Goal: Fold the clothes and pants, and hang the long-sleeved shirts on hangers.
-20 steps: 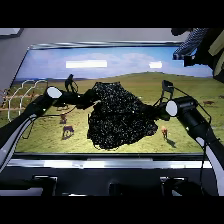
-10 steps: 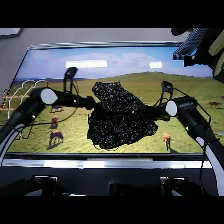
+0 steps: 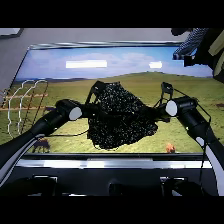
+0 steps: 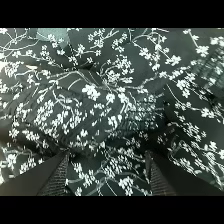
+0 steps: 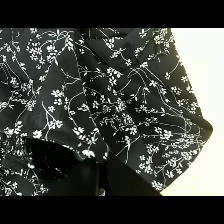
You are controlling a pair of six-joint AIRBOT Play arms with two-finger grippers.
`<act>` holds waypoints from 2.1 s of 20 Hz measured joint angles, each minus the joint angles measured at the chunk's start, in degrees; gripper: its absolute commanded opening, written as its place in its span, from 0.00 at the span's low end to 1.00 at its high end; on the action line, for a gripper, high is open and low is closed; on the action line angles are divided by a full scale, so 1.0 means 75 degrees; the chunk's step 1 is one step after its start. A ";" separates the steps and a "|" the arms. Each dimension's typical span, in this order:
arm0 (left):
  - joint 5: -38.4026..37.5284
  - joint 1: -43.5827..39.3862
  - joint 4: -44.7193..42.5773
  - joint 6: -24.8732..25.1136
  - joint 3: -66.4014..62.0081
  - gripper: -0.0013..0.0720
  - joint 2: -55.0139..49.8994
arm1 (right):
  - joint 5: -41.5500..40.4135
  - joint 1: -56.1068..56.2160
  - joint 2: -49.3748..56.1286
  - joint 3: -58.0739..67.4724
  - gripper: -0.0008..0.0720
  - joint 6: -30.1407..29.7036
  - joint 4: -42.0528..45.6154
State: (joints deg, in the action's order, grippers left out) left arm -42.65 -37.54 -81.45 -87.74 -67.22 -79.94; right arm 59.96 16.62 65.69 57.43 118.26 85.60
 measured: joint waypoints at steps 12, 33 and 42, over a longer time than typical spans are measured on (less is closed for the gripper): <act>0.0848 0.0172 -0.0420 -0.0828 -0.0108 0.05 -0.0880 | -0.0009 0.0000 0.0000 0.0006 0.06 0.0079 -0.0009; -0.3462 0.1338 0.0609 -0.1390 -0.6918 0.05 0.0259 | 0.0994 0.0003 -0.0070 0.7577 0.06 -0.1708 0.0883; -0.2693 0.1335 0.1524 -0.1507 -0.6948 0.05 0.1894 | -0.0050 0.0006 -0.1306 0.8297 0.06 -0.2084 0.0128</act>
State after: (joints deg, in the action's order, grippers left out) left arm -62.85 -27.53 -70.02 -99.04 -119.33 -65.73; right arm 59.59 16.67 55.90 119.66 102.63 86.56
